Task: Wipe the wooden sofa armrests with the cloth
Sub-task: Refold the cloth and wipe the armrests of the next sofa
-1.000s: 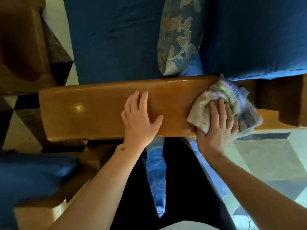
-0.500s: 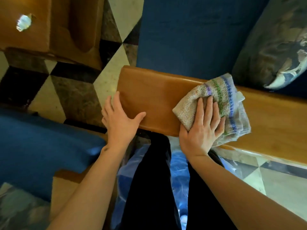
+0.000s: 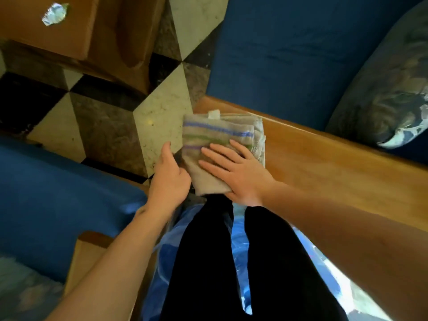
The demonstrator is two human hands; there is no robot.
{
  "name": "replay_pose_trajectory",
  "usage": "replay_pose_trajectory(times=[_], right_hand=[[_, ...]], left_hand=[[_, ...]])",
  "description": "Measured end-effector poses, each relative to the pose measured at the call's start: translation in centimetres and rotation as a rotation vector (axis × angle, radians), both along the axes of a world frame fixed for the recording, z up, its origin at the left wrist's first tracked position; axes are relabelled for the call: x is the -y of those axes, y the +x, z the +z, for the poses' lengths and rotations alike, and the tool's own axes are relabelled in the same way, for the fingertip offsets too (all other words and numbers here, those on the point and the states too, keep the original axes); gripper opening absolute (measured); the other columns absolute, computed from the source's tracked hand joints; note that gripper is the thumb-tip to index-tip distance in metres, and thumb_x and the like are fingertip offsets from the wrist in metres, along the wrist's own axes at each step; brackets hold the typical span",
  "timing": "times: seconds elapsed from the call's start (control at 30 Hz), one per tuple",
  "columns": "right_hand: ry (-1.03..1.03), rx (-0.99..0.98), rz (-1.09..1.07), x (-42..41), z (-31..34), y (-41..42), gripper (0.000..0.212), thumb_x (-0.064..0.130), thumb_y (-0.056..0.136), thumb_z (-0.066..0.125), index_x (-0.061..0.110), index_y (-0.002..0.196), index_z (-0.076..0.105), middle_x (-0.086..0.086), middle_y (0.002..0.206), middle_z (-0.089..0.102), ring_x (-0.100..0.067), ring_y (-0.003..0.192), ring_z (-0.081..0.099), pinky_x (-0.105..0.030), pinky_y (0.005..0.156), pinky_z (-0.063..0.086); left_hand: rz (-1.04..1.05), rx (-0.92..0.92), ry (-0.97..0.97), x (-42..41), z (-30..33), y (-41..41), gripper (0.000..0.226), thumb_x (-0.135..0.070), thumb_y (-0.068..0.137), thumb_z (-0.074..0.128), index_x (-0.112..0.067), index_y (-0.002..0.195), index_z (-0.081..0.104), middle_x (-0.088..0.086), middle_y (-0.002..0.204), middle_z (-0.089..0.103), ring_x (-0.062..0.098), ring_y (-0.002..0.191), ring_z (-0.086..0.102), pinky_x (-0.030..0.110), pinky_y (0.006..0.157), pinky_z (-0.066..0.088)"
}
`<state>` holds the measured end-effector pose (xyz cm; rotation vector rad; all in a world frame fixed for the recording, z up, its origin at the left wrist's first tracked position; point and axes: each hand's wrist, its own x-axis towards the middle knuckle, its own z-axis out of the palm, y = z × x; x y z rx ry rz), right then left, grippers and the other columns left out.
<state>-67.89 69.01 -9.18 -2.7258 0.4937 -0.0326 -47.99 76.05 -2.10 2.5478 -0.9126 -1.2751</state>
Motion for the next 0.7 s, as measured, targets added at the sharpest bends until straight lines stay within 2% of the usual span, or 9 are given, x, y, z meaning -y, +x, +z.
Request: replay_pose_trajectory(times=[0.07,0.1,0.2,0.3,0.43,0.57,0.63,0.7], right_hand=[[0.010,-0.036,0.171,1.6,-0.1,-4.7,0.081,0.048,0.091,0.061,0.024,0.163,0.032,-0.002,0.172,0.026,-0.024,0.159,0.019,-0.050,0.130,0.000],[0.015,-0.049,0.181,2.0,-0.1,-7.2,0.082,0.049,0.091,0.063,0.025,0.163,0.032,-0.001,0.172,0.026,-0.023,0.159,0.019,-0.049,0.130,0.000],[0.037,-0.044,0.055,1.9,0.0,-13.7,0.081,0.053,0.092,0.063,0.026,0.162,0.033,0.001,0.171,0.027,-0.020,0.160,0.015,-0.049,0.130,0.000],[0.043,-0.005,-0.078,1.2,0.0,-18.5,0.077,0.054,0.093,0.061,0.026,0.160,0.037,0.001,0.170,0.030,-0.017,0.159,0.014,-0.048,0.130,0.003],[0.032,0.024,-0.185,0.9,-0.1,-24.4,0.076,0.052,0.091,0.063,0.026,0.159,0.039,0.000,0.168,0.034,-0.018,0.159,0.018,-0.050,0.129,0.008],[0.031,0.014,-0.303,0.1,-0.1,-31.0,0.076,0.049,0.090,0.066,0.024,0.157,0.042,-0.001,0.168,0.035,-0.023,0.158,0.025,-0.053,0.128,0.013],[0.005,-0.009,-0.387,-0.2,-0.4,-34.7,0.077,0.046,0.087,0.068,0.024,0.157,0.042,-0.001,0.168,0.034,-0.023,0.157,0.027,-0.053,0.127,0.015],[-0.037,-0.041,-0.554,-1.1,-0.4,-38.3,0.083,0.041,0.080,0.071,0.023,0.156,0.041,-0.003,0.167,0.036,-0.027,0.155,0.030,-0.052,0.127,0.014]], left_hand=[[-0.215,0.182,-0.068,0.1,0.5,-2.1,0.076,-0.009,0.092,0.057,-0.011,0.158,0.019,0.019,0.157,0.033,0.039,0.141,0.038,0.052,0.113,0.037],[-0.329,0.250,-0.106,0.4,0.6,-3.6,0.079,-0.015,0.090,0.062,-0.012,0.157,0.021,0.020,0.160,0.030,0.040,0.144,0.033,0.054,0.114,0.036],[-0.568,0.298,-0.161,2.0,0.2,-8.5,0.085,-0.035,0.086,0.072,-0.020,0.155,0.025,0.020,0.165,0.022,0.039,0.153,0.019,0.059,0.117,0.031],[-0.733,0.279,-0.178,3.5,-0.4,-13.8,0.087,-0.041,0.085,0.075,-0.021,0.155,0.027,0.021,0.165,0.024,0.041,0.154,0.019,0.059,0.118,0.027],[-0.734,0.286,-0.162,5.6,-1.0,-19.3,0.088,-0.053,0.085,0.072,-0.022,0.155,0.028,0.018,0.165,0.027,0.042,0.152,0.022,0.061,0.116,0.030],[-0.740,0.354,-0.101,6.9,-1.3,-23.1,0.082,-0.069,0.091,0.053,-0.027,0.156,0.029,0.018,0.166,0.024,0.043,0.152,0.020,0.061,0.118,0.026],[-0.729,0.377,-0.091,7.4,-1.3,-23.6,0.073,-0.068,0.094,0.046,-0.031,0.156,0.030,0.016,0.165,0.025,0.042,0.150,0.022,0.064,0.117,0.030],[-0.722,0.394,-0.070,7.8,-1.3,-23.3,0.070,-0.063,0.095,0.048,-0.033,0.156,0.030,0.015,0.163,0.026,0.042,0.146,0.025,0.064,0.113,0.037]])
